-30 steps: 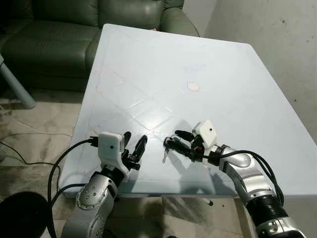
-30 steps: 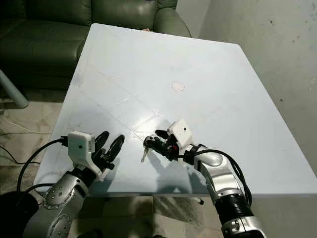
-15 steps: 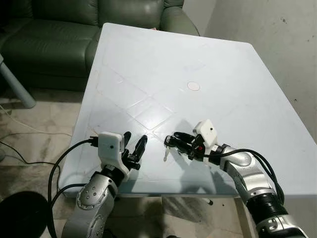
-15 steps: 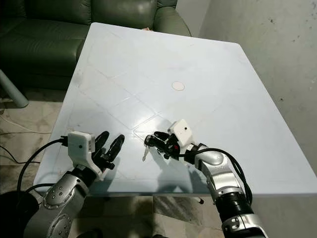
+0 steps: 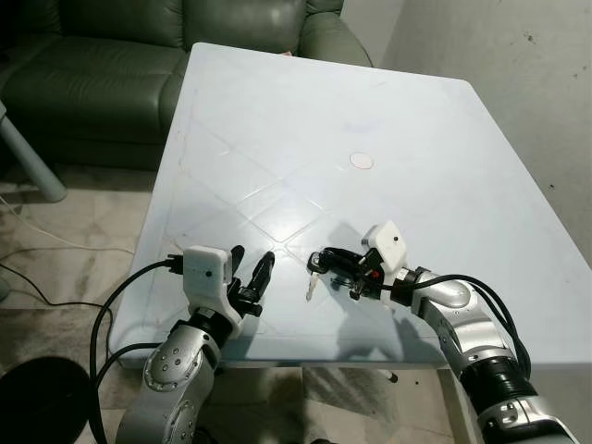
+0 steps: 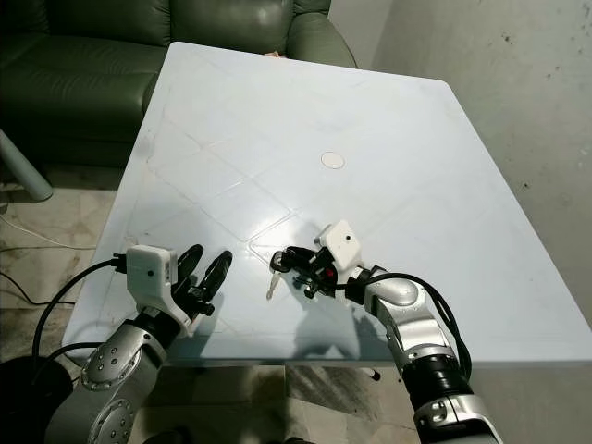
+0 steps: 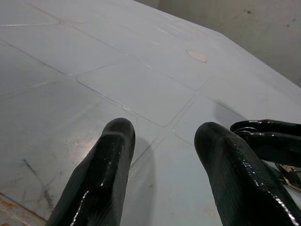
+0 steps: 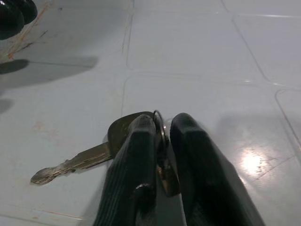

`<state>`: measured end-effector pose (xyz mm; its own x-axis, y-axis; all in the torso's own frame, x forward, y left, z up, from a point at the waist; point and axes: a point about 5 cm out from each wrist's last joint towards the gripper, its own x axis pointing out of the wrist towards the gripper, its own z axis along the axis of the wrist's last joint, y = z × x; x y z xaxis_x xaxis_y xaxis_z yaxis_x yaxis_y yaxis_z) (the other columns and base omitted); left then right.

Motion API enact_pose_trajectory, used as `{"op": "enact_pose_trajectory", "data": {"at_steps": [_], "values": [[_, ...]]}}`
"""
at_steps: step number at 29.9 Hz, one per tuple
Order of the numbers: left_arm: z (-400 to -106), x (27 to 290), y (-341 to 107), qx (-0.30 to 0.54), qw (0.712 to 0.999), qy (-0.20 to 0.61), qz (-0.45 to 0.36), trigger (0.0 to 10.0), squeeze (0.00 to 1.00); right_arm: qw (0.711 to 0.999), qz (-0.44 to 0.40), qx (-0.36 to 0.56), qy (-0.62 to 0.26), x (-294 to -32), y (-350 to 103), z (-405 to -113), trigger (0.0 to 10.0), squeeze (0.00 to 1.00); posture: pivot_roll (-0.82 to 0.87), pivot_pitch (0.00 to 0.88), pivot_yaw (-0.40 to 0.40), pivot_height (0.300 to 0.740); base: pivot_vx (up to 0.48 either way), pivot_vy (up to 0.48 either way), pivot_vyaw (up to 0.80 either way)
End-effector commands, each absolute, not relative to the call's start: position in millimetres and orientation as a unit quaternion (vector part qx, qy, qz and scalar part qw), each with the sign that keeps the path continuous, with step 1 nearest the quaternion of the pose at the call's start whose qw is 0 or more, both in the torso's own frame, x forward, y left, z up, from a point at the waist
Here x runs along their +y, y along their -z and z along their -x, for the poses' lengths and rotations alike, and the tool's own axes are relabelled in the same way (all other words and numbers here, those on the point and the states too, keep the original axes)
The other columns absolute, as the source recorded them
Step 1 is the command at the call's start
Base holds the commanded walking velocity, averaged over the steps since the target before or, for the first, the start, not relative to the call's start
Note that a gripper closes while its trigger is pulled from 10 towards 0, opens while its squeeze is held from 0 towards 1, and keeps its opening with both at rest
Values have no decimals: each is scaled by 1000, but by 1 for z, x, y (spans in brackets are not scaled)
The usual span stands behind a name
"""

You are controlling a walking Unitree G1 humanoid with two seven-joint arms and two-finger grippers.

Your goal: Hang keys on a hook

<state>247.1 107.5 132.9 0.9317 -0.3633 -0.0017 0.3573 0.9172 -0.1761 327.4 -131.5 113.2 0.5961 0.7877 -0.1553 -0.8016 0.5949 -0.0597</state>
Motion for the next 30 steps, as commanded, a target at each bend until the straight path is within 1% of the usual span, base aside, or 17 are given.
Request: {"op": "enact_pose_trajectory", "data": {"at_steps": [1, 3, 4, 9, 14, 20, 21, 22, 24, 25, 26, 27, 28, 29, 30], "values": [[-246, 103, -137, 11, 977, 191, 90, 10000, 0, 891, 69, 55, -445, -139, -113, -328, 10000, 8, 30, 166, -156, 740, 0, 0, 0], [-246, 103, -137, 11, 977, 192, 90, 10000, 0, 893, 73, 54, -441, -140, -114, -328, 10000, 0, 31, 164, -158, 740, 0, 0, 0], [-246, 103, -138, 11, 977, 192, 91, 10000, 0, 891, 59, 59, -446, -141, -114, -328, 10000, 0, 31, 164, -158, 740, 0, 0, 0], [-246, 103, -137, 11, 977, 192, 91, 10000, 0, 886, 47, 63, -457, -142, -114, -327, 10000, 0, 31, 165, -157, 740, 0, 0, 0], [-246, 102, -137, 11, 977, 192, 91, 10000, 0, 880, 55, 67, -467, -143, -112, -325, 10000, 0, 32, 164, -157, 740, 0, 0, 0], [-245, 102, -138, 11, 977, 192, 92, 10000, 0, 881, 55, 68, -465, -145, -112, -325, 10000, 0, 31, 166, -156, 740, 0, 0, 0], [-245, 102, -138, 11, 977, 192, 91, 10000, 0, 881, 56, 68, -464, -146, -111, -325, 9059, 0, 32, 167, -157, 740, 0, 0, 0], [-245, 102, -137, 12, 977, 192, 91, 10000, 0, 881, 56, 68, -464, -146, -111, -325, 9059, 0, 32, 167, -157, 740, 0, 0, 0], [-245, 102, -137, 12, 977, 193, 92, 10000, 0, 881, 56, 70, -464, -147, -111, -325, 10000, 0, 30, 167, -156, 740, 0, 0, 0], [-245, 102, -137, 12, 977, 193, 92, 10000, 0, 881, 56, 70, -464, -147, -111, -325, 10000, 0, 30, 167, -156, 740, 0, 0, 0], [-245, 102, -137, 12, 977, 193, 93, 10000, 0, 881, 56, 71, -464, -147, -111, -325, 9373, 0, 30, 167, -155, 740, 0, 0, 0], [-245, 102, -137, 12, 977, 193, 93, 10000, 0, 882, 58, 71, -463, -147, -111, -325, 9686, 0, 30, 167, -155, 740, 0, 0, 0], [-245, 102, -137, 12, 977, 193, 93, 10000, 0, 882, 58, 71, -463, -147, -111, -325, 9686, 0, 30, 167, -155, 740, 0, 0, 0], [-245, 101, -137, 12, 977, 193, 93, 10000, 0, 882, 58, 71, -462, -148, -110, -325, 10000, 0, 30, 167, -155, 740, 0, 0, 0], [-245, 101, -137, 12, 977, 194, 93, 10000, 0, 883, 59, 71, -459, -148, -110, -326, 10000, 0, 30, 167, -155, 740, 0, 0, 0]]}}
